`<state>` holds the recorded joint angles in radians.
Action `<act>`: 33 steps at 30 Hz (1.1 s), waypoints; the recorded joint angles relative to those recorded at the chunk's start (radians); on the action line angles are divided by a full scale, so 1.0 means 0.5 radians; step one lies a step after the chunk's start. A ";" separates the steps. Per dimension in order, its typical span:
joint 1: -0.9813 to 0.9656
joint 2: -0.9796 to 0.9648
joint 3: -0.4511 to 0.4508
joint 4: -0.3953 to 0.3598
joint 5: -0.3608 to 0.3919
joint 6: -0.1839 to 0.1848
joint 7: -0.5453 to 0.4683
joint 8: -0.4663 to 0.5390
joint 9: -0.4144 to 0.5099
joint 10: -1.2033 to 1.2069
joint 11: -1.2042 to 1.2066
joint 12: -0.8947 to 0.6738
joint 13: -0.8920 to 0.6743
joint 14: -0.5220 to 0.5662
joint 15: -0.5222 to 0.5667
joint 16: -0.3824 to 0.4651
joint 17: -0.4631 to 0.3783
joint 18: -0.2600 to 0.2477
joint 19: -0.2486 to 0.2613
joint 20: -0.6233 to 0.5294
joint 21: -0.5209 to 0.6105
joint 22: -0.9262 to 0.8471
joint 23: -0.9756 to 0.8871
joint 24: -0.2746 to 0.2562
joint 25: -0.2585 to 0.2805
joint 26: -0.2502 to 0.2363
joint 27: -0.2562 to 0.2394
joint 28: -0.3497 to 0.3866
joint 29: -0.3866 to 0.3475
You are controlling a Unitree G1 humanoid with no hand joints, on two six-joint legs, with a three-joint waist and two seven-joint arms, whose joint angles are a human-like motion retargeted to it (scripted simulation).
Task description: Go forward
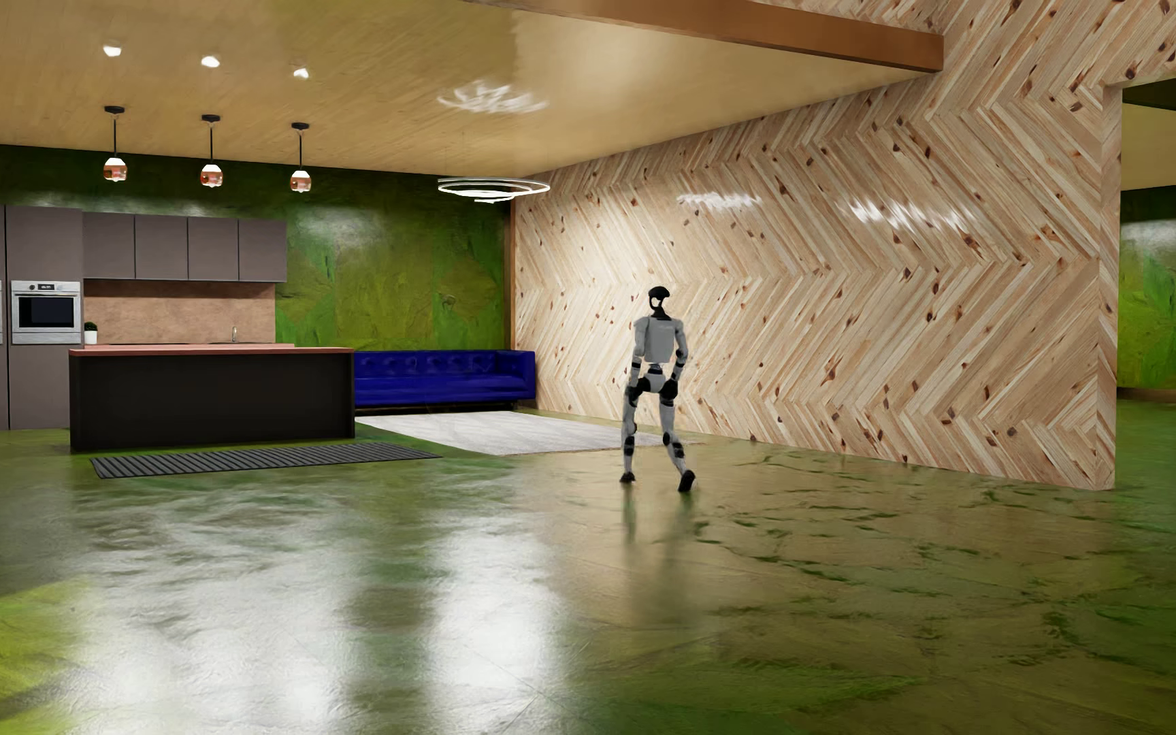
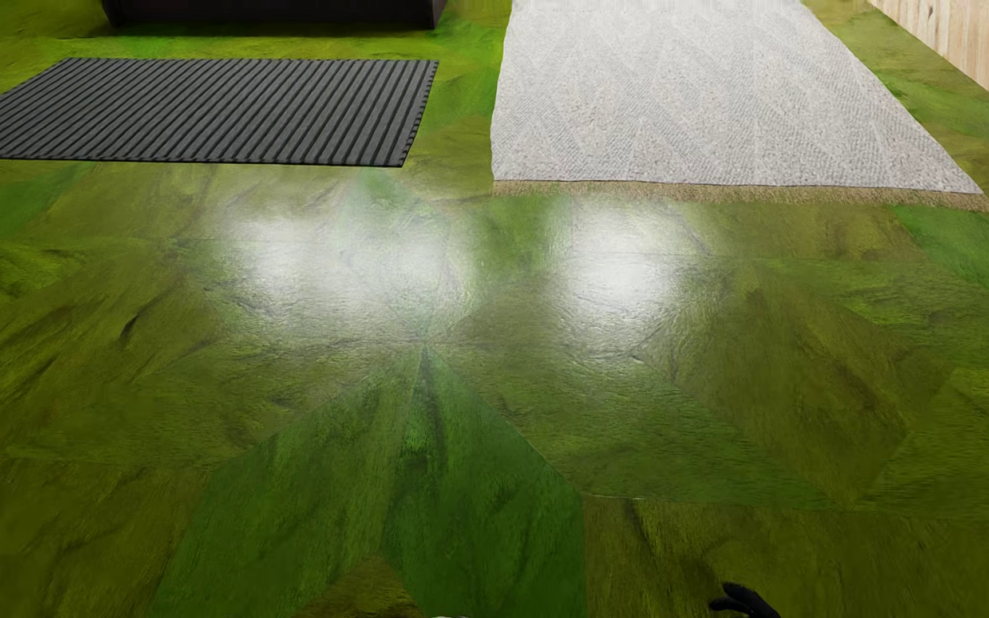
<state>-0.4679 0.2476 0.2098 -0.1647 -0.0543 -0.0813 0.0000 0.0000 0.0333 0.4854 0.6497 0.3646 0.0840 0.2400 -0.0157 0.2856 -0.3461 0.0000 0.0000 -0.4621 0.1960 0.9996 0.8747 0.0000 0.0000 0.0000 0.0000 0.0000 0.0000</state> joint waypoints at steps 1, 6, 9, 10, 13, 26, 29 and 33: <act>0.030 -0.067 -0.050 -0.053 -0.037 -0.021 0.000 0.000 -0.012 0.101 0.269 0.008 0.054 0.098 0.408 -0.002 0.023 0.000 0.000 -0.001 -0.002 0.041 0.059 0.000 0.000 0.000 0.000 0.000 0.000; 0.665 -0.990 -0.328 -0.155 -0.086 -0.032 0.000 0.000 0.026 0.068 1.443 -0.111 0.168 -0.406 -0.066 0.060 0.069 0.000 0.000 0.159 0.242 -0.085 0.288 0.000 0.000 0.000 0.000 0.000 0.000; 1.125 -1.308 -0.624 -0.044 -0.063 0.038 0.000 0.000 0.032 -0.100 0.913 -0.226 0.282 -0.806 -0.040 0.135 0.078 0.000 0.000 0.234 0.271 -0.239 0.338 0.000 0.000 0.000 0.000 0.000 0.000; 1.209 -1.367 -0.705 -0.005 -0.071 0.057 0.000 0.000 0.020 -0.114 0.571 -0.269 0.329 -0.919 0.034 0.156 0.077 0.000 0.000 0.259 0.225 -0.300 0.295 0.000 0.000 0.000 0.000 0.000 0.000; 1.416 -1.342 -0.837 0.069 -0.097 0.078 0.000 0.000 -0.049 -0.129 -0.914 -0.434 0.421 -1.116 0.386 0.206 0.084 0.000 0.000 0.366 0.228 -0.408 0.325 0.000 0.000 0.000 0.000 0.000 0.000; 0.114 -0.468 -0.263 0.172 0.111 0.031 0.000 0.000 0.046 0.963 -0.166 -0.168 0.129 0.244 -0.319 0.073 0.042 0.000 0.000 0.168 0.232 -0.331 0.191 0.000 0.000 0.000 0.000 0.000 0.000; 0.066 -0.177 -0.095 0.162 0.091 0.051 0.000 0.000 0.037 -0.013 -0.265 -0.042 0.007 -0.040 -0.484 0.056 -0.030 0.000 0.000 0.118 0.102 -0.398 -0.023 0.000 0.000 0.000 0.000 0.000 0.000; 0.021 0.030 -0.024 0.050 -0.011 0.031 0.000 0.000 -0.008 -0.052 -0.098 0.025 -0.039 -0.211 -0.286 0.014 -0.033 0.000 0.000 0.011 -0.021 -0.255 -0.060 0.000 0.000 0.000 0.000 0.000 0.000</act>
<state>-0.4576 0.2627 0.1977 -0.1399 -0.0600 -0.0657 0.0000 0.0000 0.0293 0.4594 0.6008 0.3772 0.0645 0.1344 -0.1587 0.2925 -0.3627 0.0000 0.0000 -0.4568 0.1855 0.8722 0.8447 0.0000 0.0000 0.0000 0.0000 0.0000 0.0000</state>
